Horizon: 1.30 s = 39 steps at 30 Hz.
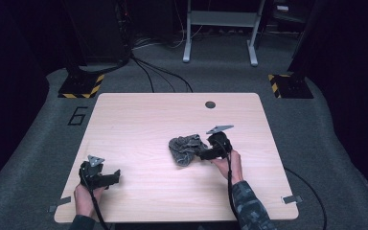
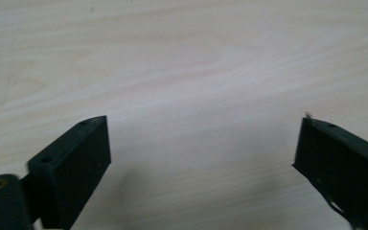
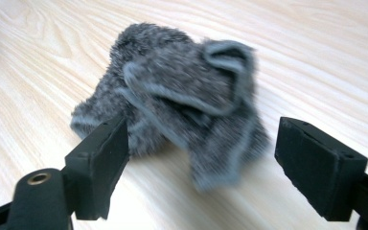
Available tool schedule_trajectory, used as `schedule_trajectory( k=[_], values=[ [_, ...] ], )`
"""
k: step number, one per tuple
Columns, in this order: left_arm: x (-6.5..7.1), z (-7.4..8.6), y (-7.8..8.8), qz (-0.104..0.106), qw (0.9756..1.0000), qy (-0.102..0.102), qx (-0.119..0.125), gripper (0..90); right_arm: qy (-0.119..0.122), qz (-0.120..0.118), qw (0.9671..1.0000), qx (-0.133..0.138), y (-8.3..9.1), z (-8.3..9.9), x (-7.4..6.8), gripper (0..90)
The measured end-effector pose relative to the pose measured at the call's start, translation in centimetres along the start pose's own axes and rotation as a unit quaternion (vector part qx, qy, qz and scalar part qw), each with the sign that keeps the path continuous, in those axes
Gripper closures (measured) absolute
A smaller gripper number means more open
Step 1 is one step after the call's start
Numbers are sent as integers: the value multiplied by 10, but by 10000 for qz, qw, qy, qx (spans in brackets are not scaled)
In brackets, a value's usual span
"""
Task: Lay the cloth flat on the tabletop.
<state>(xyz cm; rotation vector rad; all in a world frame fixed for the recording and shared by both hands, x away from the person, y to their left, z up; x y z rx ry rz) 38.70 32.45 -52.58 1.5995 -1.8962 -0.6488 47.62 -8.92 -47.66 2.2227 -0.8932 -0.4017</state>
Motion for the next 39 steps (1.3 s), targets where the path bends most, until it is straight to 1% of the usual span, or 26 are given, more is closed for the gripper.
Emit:
schedule_trajectory(
  k=[1, 2, 3, 5, 7, 8, 11, 13, 14, 15, 17, 21, 22, 23, 25, 28, 29, 30, 31, 32, 33, 34, 35, 36, 38, 39],
  values=[
    [6, -4, 0, 127, 9999, 15, 12, 34, -27, 13, 10000, 42, 5, 1, 3, 195],
    [6, -4, 0, 127, 9999, 15, 12, 31, -27, 13, 10000, 42, 5, 1, 3, 195],
    [23, -14, -2, 271, 9995, -144, 101, 29, -95, 132, 9998, 100, 14, 2, 6, 216],
    [40, -25, -7, 455, 9984, -314, 127, 27, -9, 241, 9996, 120, 14, 1, 8, 236],
    [58, -35, -13, 722, 9964, -435, 111, 20, -38, 265, 9996, 80, 12, 0, 9, 269],
    [68, -39, -16, 768, 9955, -542, 119, 18, -31, 312, 9995, 84, 12, 0, 10, 280],
    [93, -48, -27, 1033, 9915, -787, 5, 19, -31, 281, 9995, 168, 12, -2, 8, 329],
    [107, -50, -35, 1228, 9889, -840, -18, 20, 105, 305, 9993, 198, 12, -6, 5, 361],
    [107, -50, -35, 1228, 9889, -840, -18, 22, 105, 305, 9993, 198, 12, -6, 5, 361],
    [120, -51, -42, 1366, 9867, -880, -84, 28, 305, 323, 9988, 191, 12, -11, -1, 402],
    [132, -51, -50, 1503, 9842, -932, -122, 33, 335, 322, 9987, 188, 11, -14, -4, 429],
    [153, -53, -56, 1607, 9788, -1251, -201, 66, 428, 244, 9985, 229, 10, -20, -12, 481],
    [153, -53, -56, 1607, 9788, -1251, -201, 79, 428, 244, 9985, 229, 10, -20, -12, 481],
    [162, -54, -57, 1724, 9765, -1282, -177, 96, 606, 171, 9978, 206, 6, -22, -17, 479],
    [171, -55, -57, 1822, 9732, -1386, -200, 112, 669, 129, 9975, 179, 4, -23, -21, 480],
    [183, -53, -63, 1802, 9688, -1667, -347, 168, 756, 134, 9969, 143, -1, -23, -22, 555],
    [187, -51, -67, 1788, 9704, -1580, -360, 197, 725, 121, 9972, 102, -3, -23, -22, 590],
    [191, -49, -71, 1829, 9695, -1575, -428, 232, 721, 139, 9973, 62, -5, -22, -21, 622],
    [192, -48, -74, 1786, 9680, -1692, -498, 258, 664, 158, 9977, 51, -8, -21, -21, 666],
    [192, -48, -74, 1786, 9680, -1692, -498, 296, 664, 158, 9977, 51, -8, -21, -21, 666],
    [194, -46, -77, 1718, 9681, -1746, -521, 397, 642, 174, 9978, 38, -9, -21, -19, 759],
    [194, -45, -80, 1707, 9693, -1694, -520, 448, 634, 204, 9978, 39, -9, -21, -19, 796],
    [192, -45, -80, 1747, 9689, -1675, -509, 493, 667, 187, 9976, 67, -9, -21, -17, 829],
    [190, -45, -81, 1774, 9697, -1605, -500, 566, 691, 202, 9974, 76, -8, -21, -16, 855],
    [189, -45, -81, 1769, 9692, -1627, -542, 680, 659, 241, 9975, 79, -7, -21, -16, 877],
    [189, -45, -83, 1759, 9702, -1596, -483, 735, 645, 245, 9976, 57, -7, -21, -14, 880]
  ],
)
Point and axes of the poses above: each handheld gripper's, and its own axes: y roughly backward along the jaws, z roughly out of its underside, x roughly to its right, the point moved 2 cm from there along -y, roughly forward along the jaws, and after that the axes turned 7 degrees about y, right-handed, at the moved point
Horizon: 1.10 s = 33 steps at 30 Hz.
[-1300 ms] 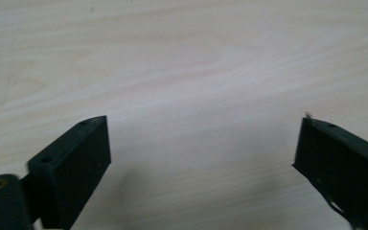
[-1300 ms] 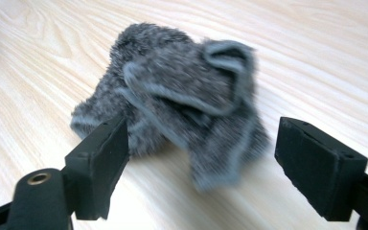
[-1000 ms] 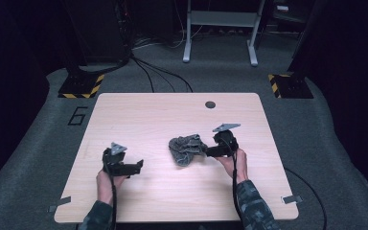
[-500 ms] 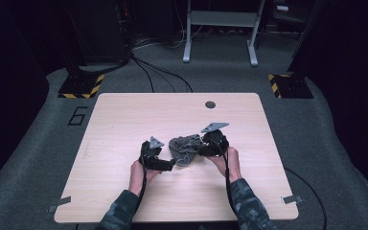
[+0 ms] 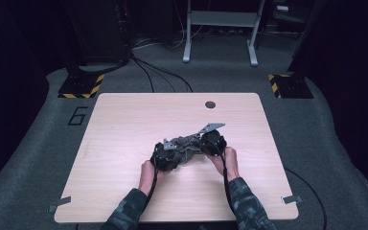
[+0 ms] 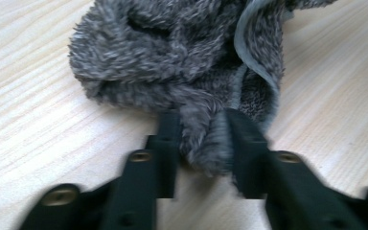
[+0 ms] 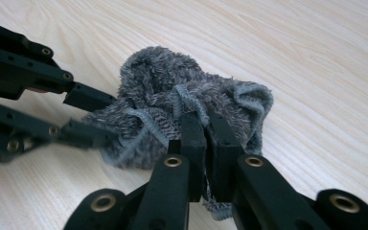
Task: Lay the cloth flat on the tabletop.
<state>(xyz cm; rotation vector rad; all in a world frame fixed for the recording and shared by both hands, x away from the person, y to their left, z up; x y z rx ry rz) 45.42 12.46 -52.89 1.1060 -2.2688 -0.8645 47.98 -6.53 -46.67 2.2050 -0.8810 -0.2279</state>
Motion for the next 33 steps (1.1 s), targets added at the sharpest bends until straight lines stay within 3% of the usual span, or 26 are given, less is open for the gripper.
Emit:
schedule_trajectory(
  k=[3, 7, 12, 15, 17, 19, 21, 23, 25, 27, 29, 31, 33],
  values=[
    [-4, 1, 1, -4, 10000, -18, -25, 807, -91, 21, 10000, 0, 0, 2, 3, 885],
    [-9, 2, 3, -75, 10000, -14, 2, 827, -122, 67, 9999, 26, 4, 4, 8, 887],
    [-35, 2, 12, -330, 9994, -24, -57, 828, -173, 167, 9997, 13, 13, 10, 19, 889],
    [-53, 3, 17, -493, 9987, -16, -88, 825, -342, 183, 9992, 59, 15, 13, 21, 889],
    [-57, 3, 18, -491, 9988, 49, -48, 806, -345, 113, 9993, 75, 16, 13, 20, 889],
    [-65, 3, 27, -378, 9989, 275, 49, 693, -269, 69, 9996, 82, 16, 12, 16, 889],
    [-64, 3, 34, -328, 9988, 334, 148, 555, -166, 43, 9998, 111, 16, 11, 13, 888],
    [-63, 2, 37, -324, 9988, 320, 186, 446, -210, 33, 9997, 151, 15, 10, 10, 888],
    [-58, 0, 42, -230, 9991, 256, 240, 395, -197, 10, 9997, 162, 14, 9, 9, 888],
    [-47, -6, 42, 28, 9991, 171, 378, 336, -181, 21, 9997, 177, 14, 8, 9, 888],
    [-42, -8, 41, 105, 9990, 91, 421, 328, -225, 17, 9996, 161, 15, 8, 8, 888],
    [-26, -11, 34, 277, 9985, -210, 421, 357, -226, 43, 9996, 172, 15, 6, 9, 888],
    [-18, -11, 28, 279, 9981, -411, 374, 505, -290, 78, 9994, 176, 15, 5, 8, 888]
  ],
)
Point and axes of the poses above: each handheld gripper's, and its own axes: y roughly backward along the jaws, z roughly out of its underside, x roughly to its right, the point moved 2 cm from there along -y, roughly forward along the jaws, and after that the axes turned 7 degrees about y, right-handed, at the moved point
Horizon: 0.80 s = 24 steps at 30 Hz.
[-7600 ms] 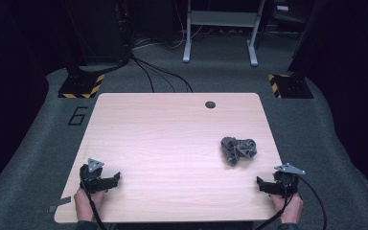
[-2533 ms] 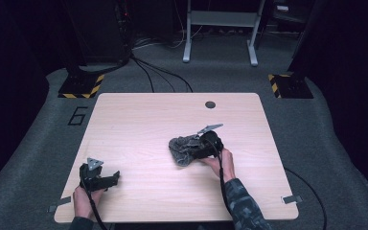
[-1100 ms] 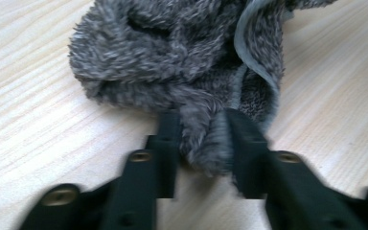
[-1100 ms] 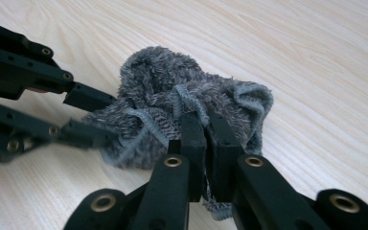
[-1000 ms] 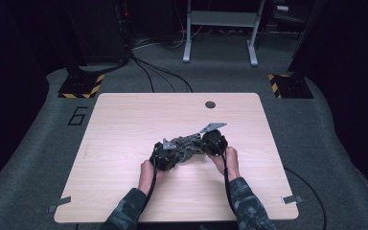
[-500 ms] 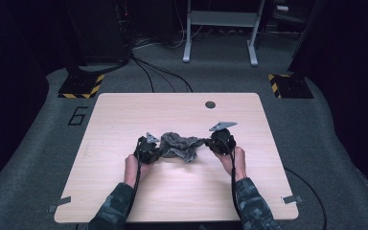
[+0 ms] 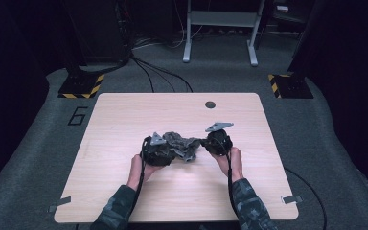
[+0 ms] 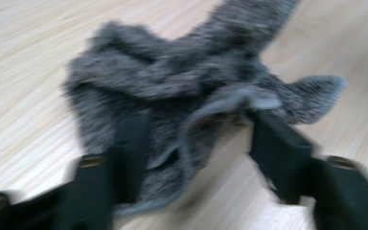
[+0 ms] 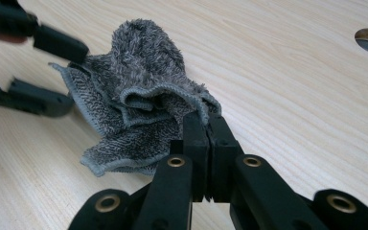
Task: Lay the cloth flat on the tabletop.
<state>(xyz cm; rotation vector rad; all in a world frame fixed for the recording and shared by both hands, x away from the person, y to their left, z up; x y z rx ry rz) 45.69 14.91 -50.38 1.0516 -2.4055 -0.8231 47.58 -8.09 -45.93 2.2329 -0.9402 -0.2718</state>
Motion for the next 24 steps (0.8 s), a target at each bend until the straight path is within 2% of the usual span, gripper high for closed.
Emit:
schedule_trajectory(
  k=[2, 4, 5, 6, 10, 15, 16, 17, 19, 22, 24],
  values=[
    [4, 2, -6, -5, 9998, -147, -154, 689, 40, 35, 10000, -53, 0, 0, 1, 889],
    [4, 3, -7, 29, 9999, -94, -136, 810, 54, 61, 10000, -51, 0, 0, 2, 889],
    [2, 5, -7, 67, 9998, -76, -143, 841, 14, 102, 9999, -33, 1, 0, 5, 890],
    [0, 7, -6, 114, 9998, -75, -148, 850, -31, 132, 9999, -19, 1, 0, 6, 890],
    [-5, 14, 0, 68, 9998, -118, -118, 863, -90, 187, 9998, -41, 5, 0, 11, 890],
    [-21, 30, 16, 72, 9998, -68, -180, 862, -67, 305, 9995, -41, 13, 0, 19, 890],
    [-24, 33, 18, 50, 9997, -80, -203, 861, -179, 318, 9993, -56, 13, 0, 19, 890],
    [-27, 35, 20, 37, 9998, -40, -211, 860, -122, 330, 9993, -78, 13, 2, 21, 890],
    [-32, 41, 24, 24, 9997, 10, -248, 856, -237, 288, 9992, -156, 13, 5, 22, 889],
    [-41, 45, 29, 0, 9995, 81, -289, 846, -285, 336, 9988, -235, 11, 11, 26, 889],
    [-45, 47, 31, -3, 9994, 195, -299, 828, -402, 316, 9982, -297, 10, 15, 29, 887]
  ],
)
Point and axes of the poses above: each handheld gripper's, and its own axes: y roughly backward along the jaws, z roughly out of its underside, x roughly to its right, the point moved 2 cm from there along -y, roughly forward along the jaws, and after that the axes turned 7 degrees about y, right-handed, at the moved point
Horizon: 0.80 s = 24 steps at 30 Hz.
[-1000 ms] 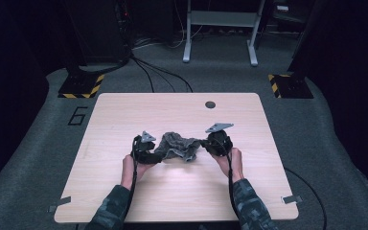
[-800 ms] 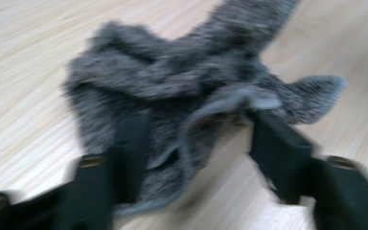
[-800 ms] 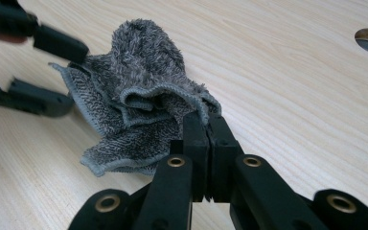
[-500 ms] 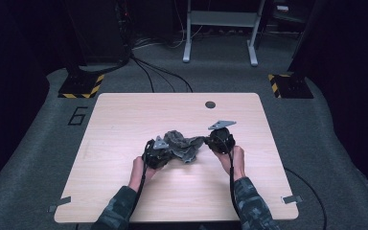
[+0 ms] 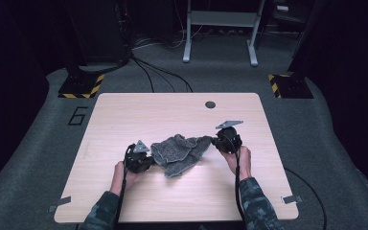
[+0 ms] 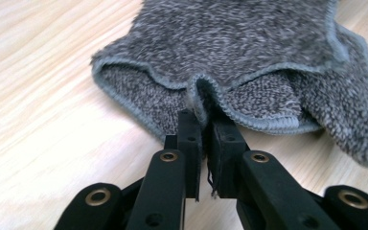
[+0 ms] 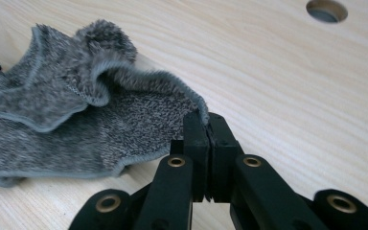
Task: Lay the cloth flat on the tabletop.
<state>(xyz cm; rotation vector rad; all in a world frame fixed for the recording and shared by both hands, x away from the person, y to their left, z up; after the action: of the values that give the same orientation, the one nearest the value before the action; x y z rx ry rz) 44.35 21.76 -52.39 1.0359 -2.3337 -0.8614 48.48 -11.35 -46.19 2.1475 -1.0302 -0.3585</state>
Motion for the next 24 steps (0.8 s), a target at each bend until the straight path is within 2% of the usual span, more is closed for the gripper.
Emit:
schedule_trajectory(
  k=[1, 2, 4, 5, 8, 10, 11, 13, 14, 15, 16, 18, 20, 24],
  values=[
    [-2, 0, 1, -21, 10000, 59, -26, 788, -63, 6, 10000, -68, -2, 2, 1, 886],
    [-4, 1, 2, -53, 9999, 147, -33, 733, -29, 13, 9999, -128, -4, 4, 3, 884],
    [-6, 1, 5, -156, 9994, 279, -101, 566, -83, 6, 9998, -200, -7, 7, 5, 872],
    [-7, 1, 8, -175, 9993, 313, -97, 510, -120, 13, 9997, -207, -8, 8, 6, 855],
    [-8, 0, 20, -264, 9988, 419, 28, 401, -168, 21, 9997, -187, -6, 10, 8, 715],
    [-7, -2, 28, -283, 9984, 462, 134, 373, -188, 31, 9998, -117, -2, 9, 7, 596],
    [-6, -4, 32, -282, 9984, 452, 195, 362, -95, 30, 9999, -117, 1, 7, 7, 538],
    [-4, -6, 33, -265, 9981, 484, 272, 348, -16, 3, 10000, -8, 5, 3, 2, 486],
    [2, -10, 36, -233, 9982, 438, 343, 341, 87, -30, 10000, 34, 7, 0, -1, 457],
    [6, -13, 36, -210, 9986, 365, 312, 336, 197, -88, 9998, 46, 7, -2, -5, 420],
    [10, -15, 35, -179, 9988, 318, 335, 328, 238, -114, 9997, 12, 7, -5, -9, 408],
    [19, -19, 31, -125, 9989, 231, 392, 325, 492, -252, 9984, 75, 4, -10, -18, 394],
    [29, -23, 24, -5, 9994, 89, 324, 324, 656, -309, 9974, -12, -3, -14, -27, 384],
    [46, -24, 9, 203, 9996, -136, 135, 323, 770, -423, 9960, -132, -19, -15, -35, 391]
  ],
)
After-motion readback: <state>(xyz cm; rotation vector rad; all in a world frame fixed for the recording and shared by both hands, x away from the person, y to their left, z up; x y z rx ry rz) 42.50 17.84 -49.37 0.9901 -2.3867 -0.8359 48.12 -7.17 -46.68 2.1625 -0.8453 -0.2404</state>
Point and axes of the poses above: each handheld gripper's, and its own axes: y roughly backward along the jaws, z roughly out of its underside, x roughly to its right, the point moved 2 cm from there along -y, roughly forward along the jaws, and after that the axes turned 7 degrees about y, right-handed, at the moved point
